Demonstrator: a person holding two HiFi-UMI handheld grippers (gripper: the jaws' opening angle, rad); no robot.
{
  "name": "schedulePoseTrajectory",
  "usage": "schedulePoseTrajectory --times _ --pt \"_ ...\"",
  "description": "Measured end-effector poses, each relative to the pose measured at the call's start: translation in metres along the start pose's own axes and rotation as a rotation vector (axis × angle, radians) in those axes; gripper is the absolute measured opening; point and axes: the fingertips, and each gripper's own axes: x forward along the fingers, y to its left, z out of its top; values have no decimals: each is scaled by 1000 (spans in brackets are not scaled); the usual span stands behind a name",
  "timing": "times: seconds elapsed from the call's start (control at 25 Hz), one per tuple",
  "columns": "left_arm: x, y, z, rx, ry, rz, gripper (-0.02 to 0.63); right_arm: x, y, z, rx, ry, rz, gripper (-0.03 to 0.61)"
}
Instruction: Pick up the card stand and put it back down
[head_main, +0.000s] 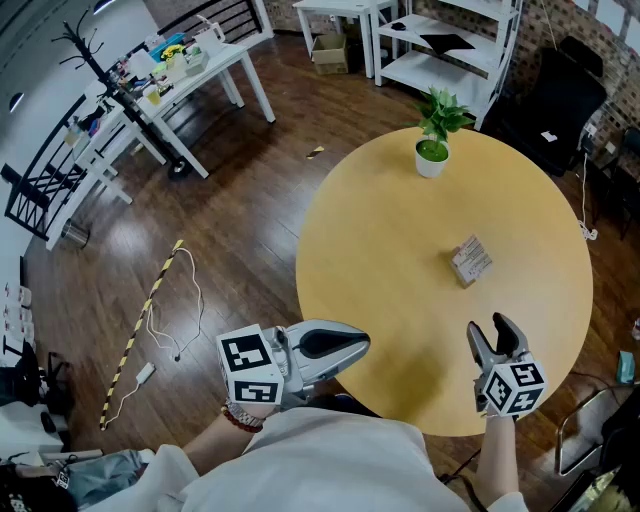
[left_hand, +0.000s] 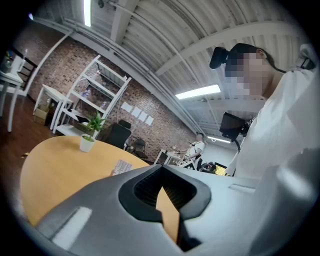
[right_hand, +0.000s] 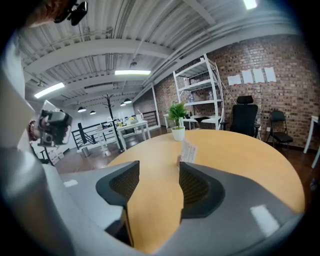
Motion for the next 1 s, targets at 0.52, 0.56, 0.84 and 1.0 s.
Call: schedulePoseTrajectory --times 0.52,0.56,0.84,1.0 --pt "32 61 3 -137 4 97 -18 166 -128 -11 -50 97 -7 279" --pt "32 66 1 -139 14 111 -18 177 -127 -15 -54 112 14 276" --pt "42 81 -10 -191 52 156 -18 222 -128 -45 -109 201 60 167" --pt "50 88 -14 -204 70 163 -18 222 -129 -46 -150 199 63 125"
